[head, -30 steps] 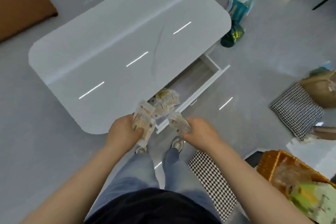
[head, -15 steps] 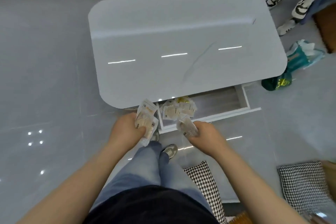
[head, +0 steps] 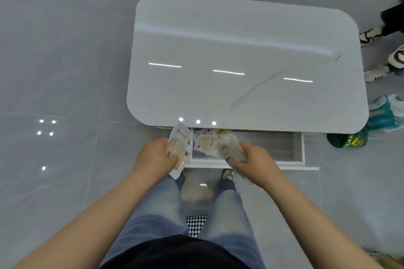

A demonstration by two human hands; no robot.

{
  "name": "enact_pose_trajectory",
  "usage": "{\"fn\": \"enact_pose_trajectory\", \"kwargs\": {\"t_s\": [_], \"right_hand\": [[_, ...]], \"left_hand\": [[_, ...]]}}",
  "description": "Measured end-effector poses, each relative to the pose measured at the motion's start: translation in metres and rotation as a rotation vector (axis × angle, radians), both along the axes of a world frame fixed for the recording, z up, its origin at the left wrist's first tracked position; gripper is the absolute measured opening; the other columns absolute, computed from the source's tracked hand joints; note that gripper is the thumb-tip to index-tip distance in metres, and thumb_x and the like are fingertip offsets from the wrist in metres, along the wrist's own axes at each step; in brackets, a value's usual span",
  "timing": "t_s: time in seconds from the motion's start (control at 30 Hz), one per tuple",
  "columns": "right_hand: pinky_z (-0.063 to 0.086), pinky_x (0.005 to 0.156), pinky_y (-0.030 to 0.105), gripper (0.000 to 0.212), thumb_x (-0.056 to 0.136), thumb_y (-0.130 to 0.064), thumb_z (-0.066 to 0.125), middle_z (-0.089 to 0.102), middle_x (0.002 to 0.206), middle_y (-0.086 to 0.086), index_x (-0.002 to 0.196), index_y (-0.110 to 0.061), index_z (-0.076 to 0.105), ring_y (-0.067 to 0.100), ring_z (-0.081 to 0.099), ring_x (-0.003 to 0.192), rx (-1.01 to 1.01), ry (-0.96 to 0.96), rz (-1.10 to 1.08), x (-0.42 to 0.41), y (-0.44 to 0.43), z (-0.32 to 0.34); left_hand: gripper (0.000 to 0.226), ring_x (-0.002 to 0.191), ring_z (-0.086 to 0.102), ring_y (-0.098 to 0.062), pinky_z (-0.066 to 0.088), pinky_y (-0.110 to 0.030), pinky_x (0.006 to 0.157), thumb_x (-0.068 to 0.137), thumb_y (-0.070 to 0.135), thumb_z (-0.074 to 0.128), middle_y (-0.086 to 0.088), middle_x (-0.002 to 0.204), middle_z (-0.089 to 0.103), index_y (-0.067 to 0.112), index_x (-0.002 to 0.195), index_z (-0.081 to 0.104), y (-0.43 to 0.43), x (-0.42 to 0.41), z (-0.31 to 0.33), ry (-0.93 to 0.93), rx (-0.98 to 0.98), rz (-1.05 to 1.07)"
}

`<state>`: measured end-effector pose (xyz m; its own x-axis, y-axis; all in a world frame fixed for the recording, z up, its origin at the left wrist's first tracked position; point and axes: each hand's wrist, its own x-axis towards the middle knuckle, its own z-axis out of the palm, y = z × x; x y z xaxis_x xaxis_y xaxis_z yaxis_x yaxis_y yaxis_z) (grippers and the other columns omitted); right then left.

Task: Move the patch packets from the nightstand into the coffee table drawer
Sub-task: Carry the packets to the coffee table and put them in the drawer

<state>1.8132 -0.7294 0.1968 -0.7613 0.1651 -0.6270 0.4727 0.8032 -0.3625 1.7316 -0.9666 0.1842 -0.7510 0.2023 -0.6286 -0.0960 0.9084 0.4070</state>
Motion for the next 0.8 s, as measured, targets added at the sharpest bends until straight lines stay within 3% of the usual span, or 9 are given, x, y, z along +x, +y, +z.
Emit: {"fn": "enact_pose_trajectory", "kwargs": {"t_s": [0.13, 0.37, 0.5, 0.63, 0.8], "right_hand": [[0.029, 0.048, 0.026, 0.025, 0.088, -0.036, 0.058, 0.054, 0.070, 0.001, 0.078, -0.017, 0.043, 0.020, 0.046, 0.062, -0.020, 0.034, 0.064, -0.002, 0.036, -0.011], [0.031, 0.050, 0.027, 0.018, 0.087, -0.028, 0.058, 0.059, 0.076, 0.006, 0.083, -0.012, 0.050, 0.023, 0.051, 0.069, -0.065, -0.023, 0.227, 0.000, 0.086, -0.052], [0.039, 0.053, 0.031, 0.012, 0.087, -0.023, 0.056, 0.062, 0.077, 0.006, 0.085, -0.012, 0.054, 0.022, 0.056, 0.069, -0.084, -0.051, 0.217, -0.003, 0.099, -0.089], [0.030, 0.047, 0.026, 0.010, 0.081, -0.013, 0.056, 0.054, 0.071, 0.005, 0.073, -0.014, 0.050, 0.018, 0.049, 0.061, -0.074, -0.078, 0.200, -0.008, 0.104, -0.134], [0.035, 0.048, 0.026, 0.005, 0.080, -0.012, 0.057, 0.060, 0.077, 0.008, 0.083, -0.008, 0.059, 0.022, 0.057, 0.068, -0.079, -0.106, 0.207, -0.011, 0.110, -0.192]], "left_hand": [[0.020, 0.082, 0.059, -0.026, 0.041, -0.028, 0.063, 0.078, 0.020, 0.061, -0.006, 0.090, 0.066, 0.009, 0.095, 0.062, 0.028, 0.024, -0.014, -0.023, -0.028, 0.076], [0.021, 0.087, 0.061, -0.028, 0.039, -0.027, 0.063, 0.079, 0.018, 0.062, -0.010, 0.095, 0.067, 0.010, 0.098, 0.062, 0.077, 0.059, -0.051, -0.060, -0.038, 0.263], [0.020, 0.082, 0.058, -0.025, 0.038, -0.026, 0.064, 0.080, 0.019, 0.064, -0.010, 0.094, 0.067, 0.009, 0.097, 0.063, 0.092, 0.061, -0.079, -0.082, -0.065, 0.318], [0.023, 0.086, 0.060, -0.025, 0.042, -0.027, 0.066, 0.081, 0.019, 0.064, -0.009, 0.100, 0.068, 0.010, 0.102, 0.064, 0.101, 0.056, -0.118, -0.114, -0.072, 0.342], [0.028, 0.094, 0.061, -0.023, 0.041, -0.027, 0.067, 0.084, 0.021, 0.064, -0.007, 0.110, 0.065, 0.011, 0.110, 0.060, 0.112, 0.052, -0.172, -0.154, -0.063, 0.392]]}}
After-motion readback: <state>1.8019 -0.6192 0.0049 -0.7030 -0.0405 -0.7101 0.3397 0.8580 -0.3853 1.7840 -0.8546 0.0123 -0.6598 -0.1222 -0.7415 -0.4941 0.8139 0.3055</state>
